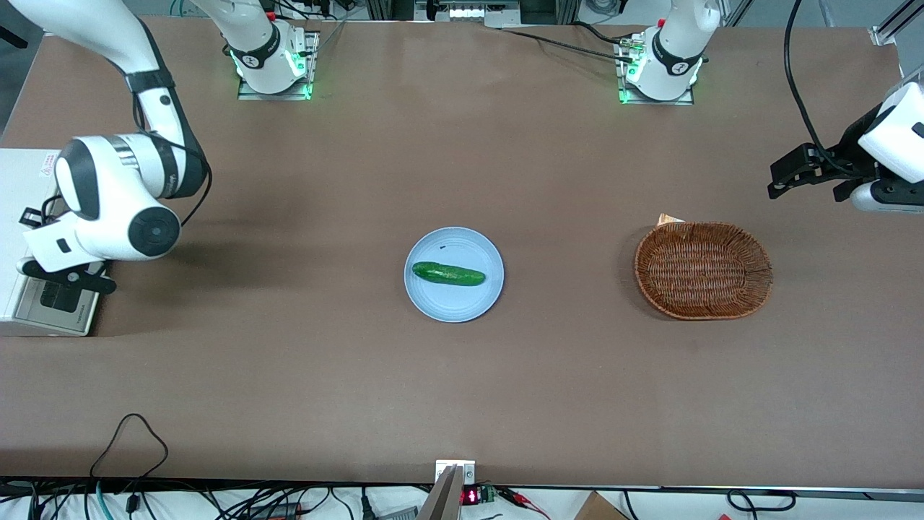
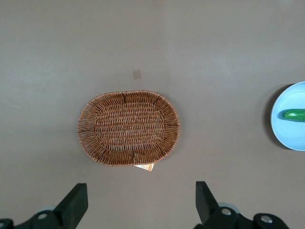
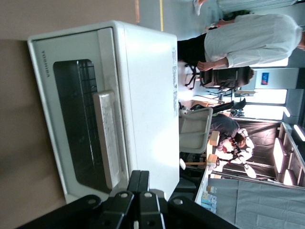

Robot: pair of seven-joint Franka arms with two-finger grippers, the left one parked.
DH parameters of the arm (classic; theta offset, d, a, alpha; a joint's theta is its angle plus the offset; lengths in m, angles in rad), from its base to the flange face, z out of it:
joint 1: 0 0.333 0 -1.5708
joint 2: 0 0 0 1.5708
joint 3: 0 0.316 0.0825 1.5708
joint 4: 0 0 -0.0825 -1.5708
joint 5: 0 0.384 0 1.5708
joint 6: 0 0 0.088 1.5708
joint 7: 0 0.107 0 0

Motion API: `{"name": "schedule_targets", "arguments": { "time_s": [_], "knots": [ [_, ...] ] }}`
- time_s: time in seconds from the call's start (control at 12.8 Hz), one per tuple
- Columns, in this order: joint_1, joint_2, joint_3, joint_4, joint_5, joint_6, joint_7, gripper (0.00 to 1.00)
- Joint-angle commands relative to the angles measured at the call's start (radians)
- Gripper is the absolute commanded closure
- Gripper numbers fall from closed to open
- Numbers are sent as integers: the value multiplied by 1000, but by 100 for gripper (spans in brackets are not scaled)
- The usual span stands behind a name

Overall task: Open oven door with right arm only
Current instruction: 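Move the right gripper down to the toaster oven's door handle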

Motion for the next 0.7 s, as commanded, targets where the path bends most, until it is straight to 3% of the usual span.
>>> {"name": "schedule_targets", "arguments": {
  "time_s": [0.0, 0.63],
  "knots": [
    [-33, -15, 5, -98, -115, 66, 158, 99],
    [-84, 50, 5, -124, -229, 146, 314, 99]
  ]
}}
